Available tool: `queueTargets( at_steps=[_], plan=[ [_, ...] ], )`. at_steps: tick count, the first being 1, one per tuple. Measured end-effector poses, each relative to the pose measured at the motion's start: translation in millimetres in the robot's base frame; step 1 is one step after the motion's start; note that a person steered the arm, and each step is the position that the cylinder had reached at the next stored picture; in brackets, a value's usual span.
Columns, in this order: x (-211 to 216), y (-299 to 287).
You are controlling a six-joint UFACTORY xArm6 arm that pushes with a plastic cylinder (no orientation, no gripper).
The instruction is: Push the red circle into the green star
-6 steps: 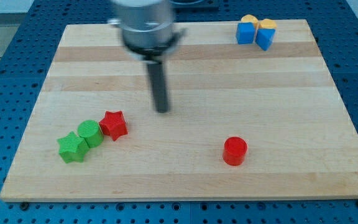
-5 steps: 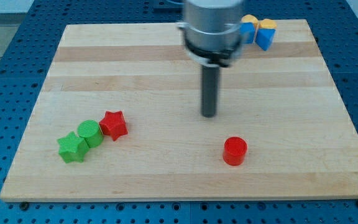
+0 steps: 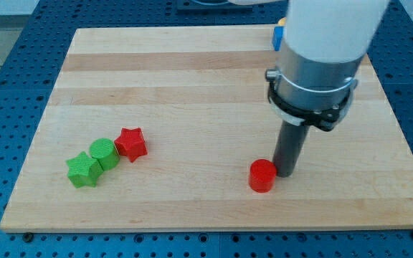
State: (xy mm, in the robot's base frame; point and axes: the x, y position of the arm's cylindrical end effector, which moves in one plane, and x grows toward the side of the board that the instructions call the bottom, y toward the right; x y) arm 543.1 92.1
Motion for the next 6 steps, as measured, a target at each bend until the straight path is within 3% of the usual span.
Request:
queueTargets(
  at_steps=[2, 4, 6],
  plan=[
    [21, -38],
    [5, -186],
    [0, -263]
  ],
)
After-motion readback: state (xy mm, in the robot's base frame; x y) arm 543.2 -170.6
